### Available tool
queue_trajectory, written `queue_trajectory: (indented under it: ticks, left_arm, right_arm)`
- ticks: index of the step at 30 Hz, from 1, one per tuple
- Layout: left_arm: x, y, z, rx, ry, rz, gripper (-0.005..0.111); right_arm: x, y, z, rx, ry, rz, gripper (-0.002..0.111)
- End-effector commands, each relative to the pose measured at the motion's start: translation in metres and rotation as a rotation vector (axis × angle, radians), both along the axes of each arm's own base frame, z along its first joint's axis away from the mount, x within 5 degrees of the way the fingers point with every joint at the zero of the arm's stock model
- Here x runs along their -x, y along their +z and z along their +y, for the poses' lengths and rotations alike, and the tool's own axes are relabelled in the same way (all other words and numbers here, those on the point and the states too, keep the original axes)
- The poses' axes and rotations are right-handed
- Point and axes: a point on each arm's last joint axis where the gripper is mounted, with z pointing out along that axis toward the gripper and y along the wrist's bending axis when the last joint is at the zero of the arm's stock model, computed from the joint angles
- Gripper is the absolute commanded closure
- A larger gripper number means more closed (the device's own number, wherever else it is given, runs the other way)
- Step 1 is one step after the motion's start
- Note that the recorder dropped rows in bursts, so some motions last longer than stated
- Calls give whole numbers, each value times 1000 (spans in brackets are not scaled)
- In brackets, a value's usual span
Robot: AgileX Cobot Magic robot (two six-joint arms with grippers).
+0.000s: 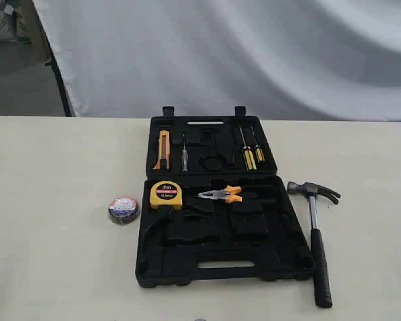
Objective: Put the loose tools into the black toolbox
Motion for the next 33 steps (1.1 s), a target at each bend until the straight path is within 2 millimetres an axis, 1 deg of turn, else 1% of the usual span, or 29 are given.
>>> queue_trajectory:
  ticks: [1, 26, 33]
  left_arm:
    - [1, 2, 1, -2, 26, -13, 106]
    - [1, 2, 1, -2, 26, -13, 106]
    - [1, 2, 1, -2, 26, -13, 106]
  right_arm:
    - [0, -1, 0, 1, -4, -3, 109]
    - [0, -1, 0, 1, -4, -3, 109]
    - [0, 0, -1, 45, -6, -19, 109]
